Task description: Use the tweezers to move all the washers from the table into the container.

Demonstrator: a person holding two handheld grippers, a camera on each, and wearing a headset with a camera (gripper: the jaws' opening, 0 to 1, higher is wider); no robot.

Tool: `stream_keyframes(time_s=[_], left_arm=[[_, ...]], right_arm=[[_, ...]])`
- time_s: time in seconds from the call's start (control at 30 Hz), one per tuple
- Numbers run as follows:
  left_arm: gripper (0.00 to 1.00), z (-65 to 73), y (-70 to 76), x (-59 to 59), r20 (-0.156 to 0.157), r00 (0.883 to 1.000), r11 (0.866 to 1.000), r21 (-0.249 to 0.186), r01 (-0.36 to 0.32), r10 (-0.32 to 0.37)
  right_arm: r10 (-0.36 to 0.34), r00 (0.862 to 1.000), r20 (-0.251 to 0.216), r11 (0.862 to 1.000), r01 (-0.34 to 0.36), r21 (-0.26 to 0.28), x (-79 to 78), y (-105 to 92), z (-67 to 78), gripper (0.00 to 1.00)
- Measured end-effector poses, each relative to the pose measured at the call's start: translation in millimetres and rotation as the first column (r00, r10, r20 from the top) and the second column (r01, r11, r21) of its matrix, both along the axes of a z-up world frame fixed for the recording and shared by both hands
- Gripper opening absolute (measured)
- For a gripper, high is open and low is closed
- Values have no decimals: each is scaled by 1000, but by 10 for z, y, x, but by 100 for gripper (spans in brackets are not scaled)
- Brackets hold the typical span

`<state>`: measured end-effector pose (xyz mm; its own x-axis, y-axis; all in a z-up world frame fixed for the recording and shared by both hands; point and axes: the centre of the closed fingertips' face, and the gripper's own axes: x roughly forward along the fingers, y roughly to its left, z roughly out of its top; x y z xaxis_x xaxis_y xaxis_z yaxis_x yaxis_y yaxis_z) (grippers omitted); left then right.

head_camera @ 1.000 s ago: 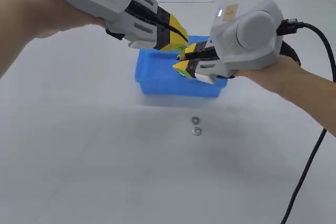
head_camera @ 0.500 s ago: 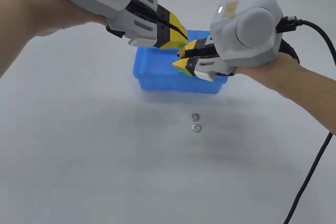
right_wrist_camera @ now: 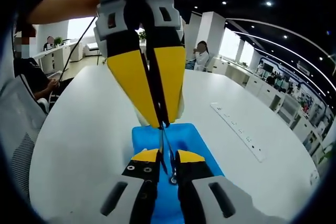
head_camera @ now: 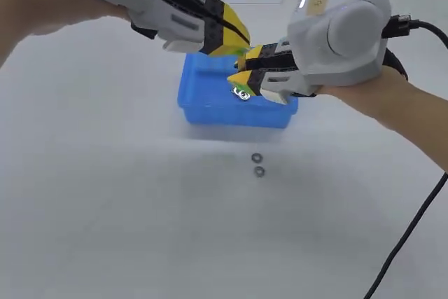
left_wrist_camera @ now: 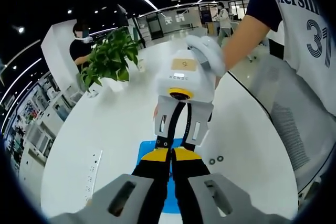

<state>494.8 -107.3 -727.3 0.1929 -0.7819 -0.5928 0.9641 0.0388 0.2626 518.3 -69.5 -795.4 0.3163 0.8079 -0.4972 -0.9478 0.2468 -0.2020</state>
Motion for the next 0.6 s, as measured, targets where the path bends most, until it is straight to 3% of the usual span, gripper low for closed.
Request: stream_keyframes(time_s=[0.27, 0.5, 0.6], left_arm=[[5, 178, -10, -334, 19, 1000, 1000, -7, 25, -25], [5, 86, -61, -712, -38, 999, 998, -60, 14, -16], [5, -19, -76, -881, -79, 997, 997, -72, 4, -10]], right_arm=[[45, 998, 40, 999, -45, 0, -378, -6, 202, 12], [51, 999, 2, 999, -51, 2, -763, -93, 81, 12], [62, 998, -13, 998, -63, -14, -903, -116, -12, 12]])
